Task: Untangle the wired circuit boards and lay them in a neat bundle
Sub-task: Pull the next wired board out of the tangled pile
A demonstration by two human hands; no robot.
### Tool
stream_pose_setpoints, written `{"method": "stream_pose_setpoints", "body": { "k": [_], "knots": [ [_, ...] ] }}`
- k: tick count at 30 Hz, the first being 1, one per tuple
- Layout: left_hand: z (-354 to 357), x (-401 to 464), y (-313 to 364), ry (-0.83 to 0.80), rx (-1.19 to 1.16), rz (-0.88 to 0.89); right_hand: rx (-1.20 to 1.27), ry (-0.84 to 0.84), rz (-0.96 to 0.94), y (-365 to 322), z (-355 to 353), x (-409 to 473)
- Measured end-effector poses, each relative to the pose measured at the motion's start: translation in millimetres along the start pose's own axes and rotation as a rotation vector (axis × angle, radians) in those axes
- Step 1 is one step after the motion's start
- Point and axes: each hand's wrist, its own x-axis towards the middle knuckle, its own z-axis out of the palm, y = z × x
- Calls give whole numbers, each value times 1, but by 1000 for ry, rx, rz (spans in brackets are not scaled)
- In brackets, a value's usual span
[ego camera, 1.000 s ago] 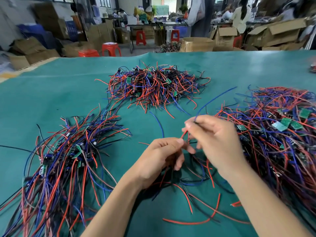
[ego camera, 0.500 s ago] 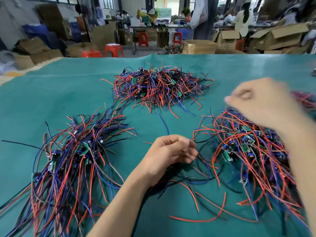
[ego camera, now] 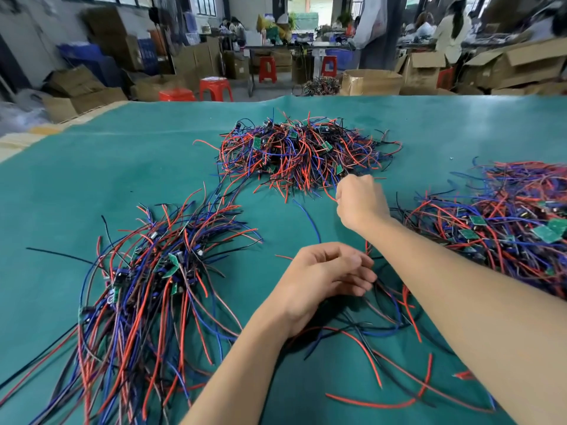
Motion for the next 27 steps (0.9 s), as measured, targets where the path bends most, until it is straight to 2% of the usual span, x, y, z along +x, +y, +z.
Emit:
{"method": "stream_pose_setpoints", "body": {
  "k": [3, 10, 13, 17, 21, 27],
  "knots": [
    [1, 0, 0, -1, -3, 1, 18, 5, 11, 3, 4, 2],
    [1, 0, 2, 18, -31, -15, 125, -171, 130, 5, -18, 5],
    [2, 1, 2, 66, -61, -20, 281, -210, 170, 17, -29, -6],
    [3, 5, 4, 202, -204, -11, 679, -297, 182, 32, -48, -48],
    [5, 7, 6, 271, -318, -22, 897, -414, 61, 37, -65, -108],
    [2, 7, 3, 283, -276, -24, 898, -565, -128, 43, -61, -146]
  ]
}}
